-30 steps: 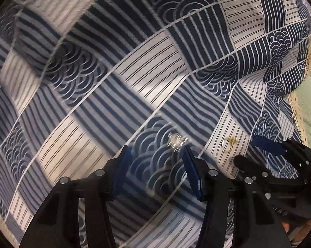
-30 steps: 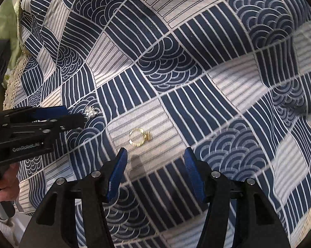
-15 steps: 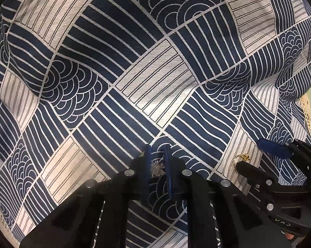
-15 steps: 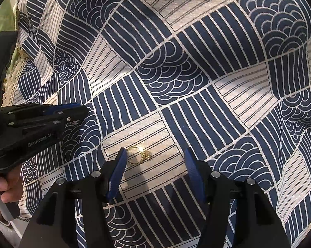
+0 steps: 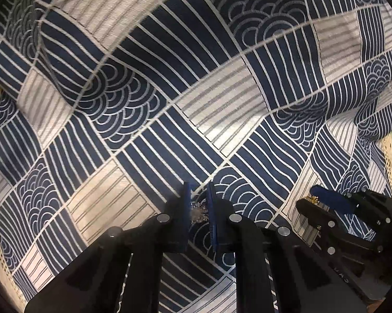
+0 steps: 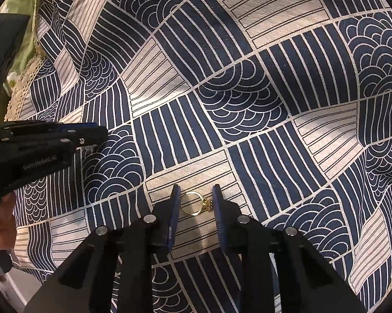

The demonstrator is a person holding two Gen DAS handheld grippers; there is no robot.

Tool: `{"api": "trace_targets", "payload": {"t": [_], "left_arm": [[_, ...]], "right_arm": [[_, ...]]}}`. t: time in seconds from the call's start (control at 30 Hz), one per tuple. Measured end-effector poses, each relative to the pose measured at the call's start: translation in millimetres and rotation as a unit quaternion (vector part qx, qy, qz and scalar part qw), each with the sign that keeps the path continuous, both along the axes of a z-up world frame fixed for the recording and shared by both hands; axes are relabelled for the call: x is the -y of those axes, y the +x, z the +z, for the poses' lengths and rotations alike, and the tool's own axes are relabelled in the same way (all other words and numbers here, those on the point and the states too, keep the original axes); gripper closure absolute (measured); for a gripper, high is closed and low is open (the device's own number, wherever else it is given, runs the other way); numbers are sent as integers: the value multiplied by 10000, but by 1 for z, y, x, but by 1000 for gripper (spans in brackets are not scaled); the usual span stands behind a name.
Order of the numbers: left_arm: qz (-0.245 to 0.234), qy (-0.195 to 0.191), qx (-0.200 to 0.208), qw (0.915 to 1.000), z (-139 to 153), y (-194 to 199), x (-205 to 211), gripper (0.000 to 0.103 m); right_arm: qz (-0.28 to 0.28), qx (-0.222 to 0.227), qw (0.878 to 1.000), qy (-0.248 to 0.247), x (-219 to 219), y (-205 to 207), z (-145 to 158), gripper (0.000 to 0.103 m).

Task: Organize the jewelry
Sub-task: 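Carry both held pieces over the white tray and open both tools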

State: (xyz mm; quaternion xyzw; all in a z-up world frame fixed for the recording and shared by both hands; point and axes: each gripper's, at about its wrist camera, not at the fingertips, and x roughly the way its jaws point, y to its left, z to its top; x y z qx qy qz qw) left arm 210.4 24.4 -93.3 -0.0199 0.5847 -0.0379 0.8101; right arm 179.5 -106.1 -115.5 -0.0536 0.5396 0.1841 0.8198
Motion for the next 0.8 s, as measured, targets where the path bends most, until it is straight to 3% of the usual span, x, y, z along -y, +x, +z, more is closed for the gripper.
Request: {"api": "trace_targets", "payload": {"t": [0.23, 0.4, 0.53, 0.6, 0.8], "left_arm": [[-50, -189, 193, 9996, 48, -28, -16, 91], [-300, -582, 266, 9975, 91, -93, -18, 91], [-758, -750, 165, 9942, 93, -175, -23, 91], [-890, -686, 9, 9937, 80, -213, -12, 91], [-1257, -226, -137, 9917, 54, -284, 4, 91]], "right_arm": [[-250, 150, 9990, 353, 25, -12, 35, 79], [-146, 278, 9968, 730, 41, -61, 84, 79], [75, 318, 9960, 828, 46, -112, 112, 79], [220, 286, 9957, 850, 50, -148, 118, 79], [709, 21, 9963, 490, 35, -217, 94, 79]]}}
